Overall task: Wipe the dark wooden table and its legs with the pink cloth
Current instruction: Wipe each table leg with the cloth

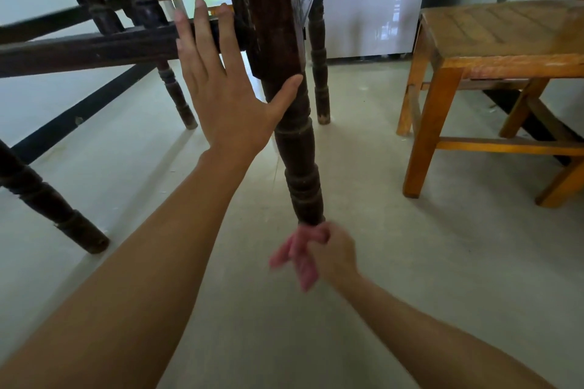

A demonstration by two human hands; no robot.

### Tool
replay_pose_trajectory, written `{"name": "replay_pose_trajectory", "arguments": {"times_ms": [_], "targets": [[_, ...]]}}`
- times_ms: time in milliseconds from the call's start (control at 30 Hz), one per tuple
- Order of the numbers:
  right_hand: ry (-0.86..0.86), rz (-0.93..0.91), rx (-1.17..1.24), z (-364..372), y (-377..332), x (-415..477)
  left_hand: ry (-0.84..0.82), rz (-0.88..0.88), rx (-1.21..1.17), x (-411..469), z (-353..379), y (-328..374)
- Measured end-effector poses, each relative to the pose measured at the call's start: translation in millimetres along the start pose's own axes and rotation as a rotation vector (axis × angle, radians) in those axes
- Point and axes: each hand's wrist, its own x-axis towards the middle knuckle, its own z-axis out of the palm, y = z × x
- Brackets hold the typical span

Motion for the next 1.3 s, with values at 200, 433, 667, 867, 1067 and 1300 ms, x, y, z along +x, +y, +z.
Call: {"name": "replay_pose_trajectory", "arguments": {"times_ms": [200,433,667,867,1067,1300], "targets": [[0.322,0.074,0.205,-19.2,-38.2,43.6,0.004,0.002,-0.002,0.1,-0.3,-0.3],[0.334,-0.014,0.099,28.9,3.6,11.8,0.041,0.016,-0.005,-0.6,3.8,-1.1],[-0.079,0.113,0.177,16.0,22.7,-10.8,0.061,0.005,-0.013,-1.3,4.8,0.2],[0.265,0.047,0.277,11.0,7.7,41.5,0.066,-0.005,-0.012,-2.5,5.7,-1.6],[0.265,0.077,0.010,44.9,43.2,7.7,0.091,0.003,-0.010,-2.3,9.7,-1.5],[0.377,0.206,0.262,13.8,37.5,24.0,0.075,-0.047,0.012,-3.3,11.3,-2.2]]}}
